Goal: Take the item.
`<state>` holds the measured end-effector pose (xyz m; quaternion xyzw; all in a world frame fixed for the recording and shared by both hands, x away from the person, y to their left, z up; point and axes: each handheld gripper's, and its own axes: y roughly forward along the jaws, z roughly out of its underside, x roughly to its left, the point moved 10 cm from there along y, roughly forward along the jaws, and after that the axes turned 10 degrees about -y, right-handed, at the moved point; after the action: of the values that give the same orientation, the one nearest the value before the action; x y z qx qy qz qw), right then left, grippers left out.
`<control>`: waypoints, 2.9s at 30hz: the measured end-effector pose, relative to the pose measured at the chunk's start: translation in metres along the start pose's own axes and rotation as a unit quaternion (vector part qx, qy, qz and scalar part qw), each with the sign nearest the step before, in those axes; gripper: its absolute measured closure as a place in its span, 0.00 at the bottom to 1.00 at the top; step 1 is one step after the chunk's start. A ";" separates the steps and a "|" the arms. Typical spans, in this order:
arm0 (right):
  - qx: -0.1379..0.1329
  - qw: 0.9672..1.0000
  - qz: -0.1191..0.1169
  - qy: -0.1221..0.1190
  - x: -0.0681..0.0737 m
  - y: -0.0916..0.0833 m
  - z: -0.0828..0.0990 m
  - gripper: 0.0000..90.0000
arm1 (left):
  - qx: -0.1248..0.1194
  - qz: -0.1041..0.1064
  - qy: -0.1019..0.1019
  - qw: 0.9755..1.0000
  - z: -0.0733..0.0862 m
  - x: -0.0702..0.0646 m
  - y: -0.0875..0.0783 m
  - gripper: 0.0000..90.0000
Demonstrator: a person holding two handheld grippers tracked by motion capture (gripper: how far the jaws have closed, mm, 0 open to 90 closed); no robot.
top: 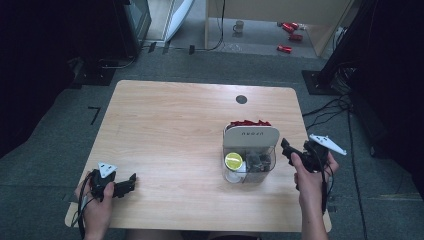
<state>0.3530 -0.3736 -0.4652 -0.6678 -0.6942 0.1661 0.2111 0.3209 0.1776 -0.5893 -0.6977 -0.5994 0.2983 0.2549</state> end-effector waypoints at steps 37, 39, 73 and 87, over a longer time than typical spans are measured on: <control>-0.002 0.996 -0.088 -0.032 0.056 -0.013 -0.042 0.20 | -0.001 0.000 -0.001 1.000 0.000 0.000 0.000 0.11; -0.001 0.996 -0.079 -0.044 0.057 -0.016 -0.034 0.20 | 0.000 0.000 0.000 1.000 0.000 0.000 0.000 0.11; -0.038 0.990 -0.102 -0.091 0.084 -0.007 -0.012 0.65 | 0.000 0.000 0.000 1.000 0.000 0.000 0.000 0.11; -0.023 0.994 -0.037 -0.104 0.087 0.012 -0.011 0.66 | 0.001 0.000 0.000 1.000 0.000 0.000 0.000 0.11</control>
<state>0.3675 -0.2863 -0.4555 -0.6255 -0.7401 0.2110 0.1283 0.3208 0.1777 -0.5893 -0.6978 -0.5990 0.2983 0.2555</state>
